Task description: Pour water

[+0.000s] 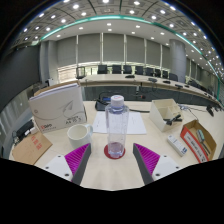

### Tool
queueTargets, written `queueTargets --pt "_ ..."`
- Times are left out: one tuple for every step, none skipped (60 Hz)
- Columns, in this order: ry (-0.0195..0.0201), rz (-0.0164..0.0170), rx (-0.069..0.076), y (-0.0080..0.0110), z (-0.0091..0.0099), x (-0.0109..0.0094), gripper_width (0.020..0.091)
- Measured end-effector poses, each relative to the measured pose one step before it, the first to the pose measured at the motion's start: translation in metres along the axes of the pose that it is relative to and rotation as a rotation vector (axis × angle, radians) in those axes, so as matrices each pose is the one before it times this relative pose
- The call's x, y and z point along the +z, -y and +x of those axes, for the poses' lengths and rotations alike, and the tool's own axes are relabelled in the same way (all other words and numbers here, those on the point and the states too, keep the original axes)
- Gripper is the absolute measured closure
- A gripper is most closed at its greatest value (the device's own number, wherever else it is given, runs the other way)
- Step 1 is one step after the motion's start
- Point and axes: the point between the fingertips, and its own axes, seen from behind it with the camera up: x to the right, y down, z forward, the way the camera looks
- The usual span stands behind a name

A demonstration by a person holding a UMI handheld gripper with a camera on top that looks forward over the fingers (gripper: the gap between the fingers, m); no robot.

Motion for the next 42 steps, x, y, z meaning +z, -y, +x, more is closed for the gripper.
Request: queueTargets --pt "-0.00741 -0.01372 0.0054 -0.00137 -0.00253 -0.01081 0.0245" --pt "-0.00499 -0.01226 0.0049 -0.00143 -0.00295 -0.01154 0.0247" --pt "-0.00370 -0.01085 0.0046 -0.00175 -0.00317 -0.01200 0.0247" --pt "-0.00393 -0.00985 0.0059 -0.00171 -0.00300 -0.01187 0.0246" --pt "-0.00453 -0.01009 0.0064 -0.00234 -0.00284 -0.01182 0.0244" --pt "-0.00489 -0.01255 0.0043 -0.00071 -0.00309 -0.01248 0.0244" --pt "-0.00078 -0.00546 0.0019 -0.00420 -0.00147 -0.01077 0.0245" --pt "-0.00062 -0.00634 0.0008 -0.00284 -0.00300 -0.01104 0.0244" --pt "-0.00172 -0.00580 0.0008 -0.00320 -0.00279 -0.01127 0.0246" --pt "-0.00290 -0.00646 0.0000 -0.00335 -0.00251 -0.01098 0.0245" --pt "-0.00306 -0.00666 -0.0017 -0.00353 -0.00227 -0.01080 0.0246" --pt "-0.00375 -0.00638 -0.0031 -0.00365 -0.00203 -0.01010 0.0246" --pt "-0.00495 -0.00567 -0.0024 -0.00372 -0.00180 -0.00973 0.0248" --pt "-0.00635 -0.00723 0.0001 -0.00179 -0.00320 -0.01019 0.0247" --pt "-0.00325 -0.00548 -0.0003 -0.00433 -0.00232 -0.00875 0.0248" --pt "-0.00078 -0.00646 -0.0030 -0.00488 -0.00339 -0.00897 0.0246" --pt "0.00177 -0.00481 -0.0042 -0.00407 -0.00309 -0.00821 0.0245" --pt "0.00156 -0.00286 -0.0036 -0.00374 -0.00288 -0.00770 0.0242" --pt "-0.00007 -0.00128 -0.0006 -0.00350 -0.00253 -0.00752 0.0243" --pt "0.00024 -0.00125 0.0009 -0.00353 -0.00269 -0.00760 0.0242" --pt "0.00175 -0.00079 -0.0003 -0.00376 -0.00273 -0.00693 0.0245" --pt "0.00125 -0.00155 -0.0020 -0.00270 -0.00256 -0.00784 0.0244" --pt "-0.00010 0.00093 -0.0022 -0.00367 -0.00223 -0.00609 0.0242" --pt "-0.00113 0.00019 -0.0024 -0.00375 -0.00205 -0.00571 0.0243" --pt "-0.00071 -0.00042 -0.0039 -0.00356 -0.00187 -0.00520 0.0243" --pt "-0.00003 0.00038 -0.0074 -0.00329 -0.00210 -0.00469 0.0242" --pt "-0.00008 0.00251 -0.0094 -0.00244 -0.00187 -0.00438 0.0242" --pt "-0.00360 0.00186 -0.0087 -0.00039 -0.00135 -0.00473 0.0243" --pt "-0.00708 0.00256 -0.0055 -0.00204 -0.00006 -0.00385 0.0244" --pt "-0.00921 0.00143 -0.0020 -0.00225 0.00043 -0.00368 0.0243" --pt "-0.00721 0.00148 -0.0022 -0.00180 -0.00007 -0.00328 0.0243" --pt "-0.00344 0.00354 -0.0032 -0.00078 -0.00060 -0.00299 0.0243" --pt "-0.00113 0.00551 -0.0034 -0.00040 -0.00074 -0.00262 0.0242" --pt "-0.00237 0.00519 -0.0017 -0.00037 -0.00045 -0.00245 0.0244" --pt "-0.00509 0.00433 0.0001 -0.00064 0.00037 -0.00223 0.0242" --pt "-0.00672 0.00398 0.0007 -0.00042 0.00315 -0.00314 0.0243" --pt "-0.00722 0.00330 -0.0006 -0.00020 0.00101 -0.00175 0.0244" --pt "-0.00635 0.00237 -0.0029 -0.00109 -0.00008 -0.00229 0.0243" --pt "-0.00475 0.00198 -0.0038 -0.00056 -0.00059 -0.00164 0.0242" --pt "-0.00370 0.00189 -0.0028 -0.00054 -0.00047 -0.00127 0.0243" --pt "-0.00253 0.00144 -0.0009 -0.00057 -0.00043 -0.00101 0.0243" --pt "-0.00007 0.00061 0.0009 -0.00044 -0.00059 -0.00083 0.0245"
